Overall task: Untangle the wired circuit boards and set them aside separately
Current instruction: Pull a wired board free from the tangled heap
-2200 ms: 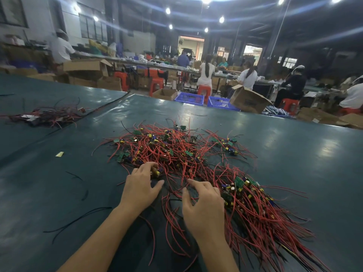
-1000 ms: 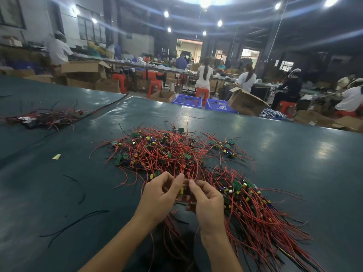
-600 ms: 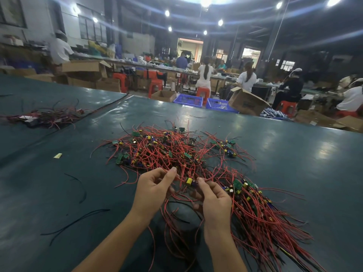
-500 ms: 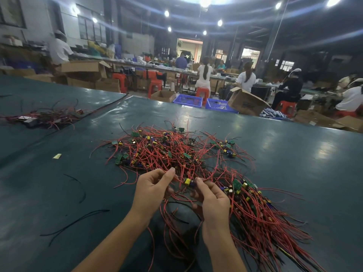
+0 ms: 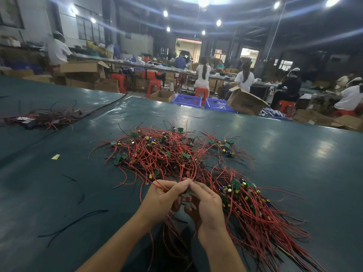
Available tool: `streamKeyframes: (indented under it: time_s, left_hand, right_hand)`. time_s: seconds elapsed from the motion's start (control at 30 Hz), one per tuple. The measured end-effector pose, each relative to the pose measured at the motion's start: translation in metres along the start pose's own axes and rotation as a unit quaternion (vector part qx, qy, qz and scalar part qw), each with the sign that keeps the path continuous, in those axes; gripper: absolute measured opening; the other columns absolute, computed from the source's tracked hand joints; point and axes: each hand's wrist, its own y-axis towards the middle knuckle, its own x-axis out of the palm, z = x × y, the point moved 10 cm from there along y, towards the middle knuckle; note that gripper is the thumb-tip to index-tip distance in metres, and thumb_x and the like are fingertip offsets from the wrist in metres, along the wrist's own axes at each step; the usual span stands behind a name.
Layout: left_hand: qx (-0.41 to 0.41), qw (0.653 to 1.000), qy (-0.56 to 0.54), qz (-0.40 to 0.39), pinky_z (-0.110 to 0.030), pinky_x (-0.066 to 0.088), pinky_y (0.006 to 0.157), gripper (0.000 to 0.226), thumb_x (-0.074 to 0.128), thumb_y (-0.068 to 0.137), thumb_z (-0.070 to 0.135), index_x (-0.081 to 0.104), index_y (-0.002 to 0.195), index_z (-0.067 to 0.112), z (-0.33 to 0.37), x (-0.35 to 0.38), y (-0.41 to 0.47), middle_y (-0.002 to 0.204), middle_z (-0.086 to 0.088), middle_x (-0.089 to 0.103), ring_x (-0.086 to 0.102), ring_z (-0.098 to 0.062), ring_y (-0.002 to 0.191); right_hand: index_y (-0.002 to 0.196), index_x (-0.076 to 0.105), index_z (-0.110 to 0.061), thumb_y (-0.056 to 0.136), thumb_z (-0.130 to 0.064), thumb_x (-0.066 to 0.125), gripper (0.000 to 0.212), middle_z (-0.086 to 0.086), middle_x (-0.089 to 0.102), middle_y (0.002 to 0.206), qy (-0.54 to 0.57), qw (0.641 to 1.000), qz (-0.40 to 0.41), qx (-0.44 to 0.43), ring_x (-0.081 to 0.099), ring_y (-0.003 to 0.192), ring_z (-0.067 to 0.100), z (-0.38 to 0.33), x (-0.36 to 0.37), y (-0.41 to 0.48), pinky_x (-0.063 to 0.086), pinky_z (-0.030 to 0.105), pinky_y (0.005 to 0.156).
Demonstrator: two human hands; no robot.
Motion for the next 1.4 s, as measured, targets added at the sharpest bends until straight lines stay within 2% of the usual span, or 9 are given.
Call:
streamKeyframes:
  time_s: [0.1,0.23,0.37,0.5,0.63,0.7,0.93,1.2,1.4]
  left_hand:
    - [-0.008,0.999,0.039,0.009,-0.022,0.041,0.048,0.044,0.060,0.089,0.015,0.058,0.054,-0.011,-0.003,-0.001,-0.001,0.043,-0.011,0.053,0.048,-0.015,0.039]
    - [-0.021,0.998,0.063,0.003,-0.028,0.036,0.049,0.048,0.060,0.091,0.011,0.054,0.043,0.004,-0.005,0.002,-0.001,0.041,-0.009,0.049,0.041,-0.018,0.038]
    - [-0.029,0.997,0.073,-0.014,-0.027,0.036,0.049,0.050,0.061,0.090,0.011,0.055,0.040,0.012,-0.004,0.007,-0.002,0.040,-0.007,0.049,0.040,-0.016,0.037]
    - [-0.038,0.996,0.070,-0.033,-0.022,0.033,0.042,0.054,0.060,0.090,0.008,0.053,0.038,0.019,-0.005,0.012,-0.003,0.038,-0.002,0.047,0.039,-0.011,0.033]
    - [-0.030,0.996,0.072,-0.041,-0.020,0.034,0.041,0.056,0.060,0.091,0.007,0.053,0.036,0.019,-0.003,0.012,-0.004,0.036,0.000,0.047,0.039,-0.009,0.031]
    - [-0.022,0.996,0.075,-0.044,-0.021,0.033,0.042,0.057,0.063,0.090,0.009,0.051,0.035,0.019,-0.001,0.010,-0.004,0.036,-0.001,0.046,0.038,-0.009,0.031]
    - [-0.015,0.993,0.081,-0.089,-0.018,0.033,0.040,0.044,0.066,0.073,0.033,0.050,0.034,0.020,0.004,0.019,-0.007,0.034,0.003,0.046,0.038,-0.008,0.029]
    - [-0.007,0.996,0.064,-0.060,-0.024,0.036,0.047,0.045,0.060,0.079,0.023,0.051,0.035,0.019,0.012,0.006,-0.004,0.035,0.000,0.047,0.038,-0.010,0.031]
    - [-0.024,0.996,0.087,-0.016,-0.024,0.044,0.052,0.050,0.066,0.081,0.044,0.060,0.050,0.004,0.005,-0.005,-0.001,0.053,-0.014,0.061,0.055,-0.018,0.046]
  right_hand:
    - [0.086,0.079,-0.007,0.078,-0.018,0.075,0.014,0.018,0.074,0.086,0.031,0.998,0.019,0.060,0.069,0.073,0.029,0.009,-0.003,0.000,0.055,0.038,0.069]
    - [0.077,0.079,-0.010,0.082,-0.017,0.074,0.010,0.002,0.068,0.073,0.055,0.994,0.069,0.059,0.053,0.052,0.009,0.003,-0.020,0.004,0.043,0.022,0.046]
    - [0.082,0.074,-0.007,0.088,-0.020,0.070,0.015,0.000,0.049,0.055,0.069,0.989,0.101,0.078,0.037,0.031,0.007,0.000,-0.032,0.005,0.029,0.017,0.030]
    - [0.080,0.070,-0.007,0.089,-0.021,0.068,0.017,-0.002,0.045,0.051,0.089,0.987,0.110,0.077,0.033,0.030,0.006,-0.004,-0.037,0.008,0.026,0.016,0.029]
    - [0.085,0.072,-0.009,0.087,-0.024,0.070,0.015,-0.006,0.053,0.050,0.101,0.985,0.110,0.084,0.038,0.038,0.006,0.001,-0.033,0.007,0.031,0.016,0.030]
    - [0.088,0.068,-0.009,0.089,-0.021,0.067,0.012,-0.007,0.057,0.050,0.129,0.982,0.105,0.087,0.036,0.033,0.003,0.001,-0.031,0.009,0.030,0.015,0.030]
    - [0.093,0.057,-0.010,0.099,-0.007,0.046,0.013,0.003,0.065,0.052,0.201,0.972,0.108,0.058,0.031,0.026,0.003,-0.007,-0.041,0.015,0.028,0.014,0.031]
    - [0.098,0.061,-0.014,0.101,-0.010,0.048,0.014,0.011,0.071,0.066,0.188,0.979,0.081,0.014,0.038,0.031,0.004,-0.017,-0.035,0.013,0.032,0.015,0.032]
    - [0.089,0.063,-0.018,0.100,-0.011,0.051,0.017,0.011,0.074,0.072,0.184,0.977,0.107,-0.032,0.040,0.033,0.004,-0.028,-0.043,0.009,0.032,0.014,0.035]
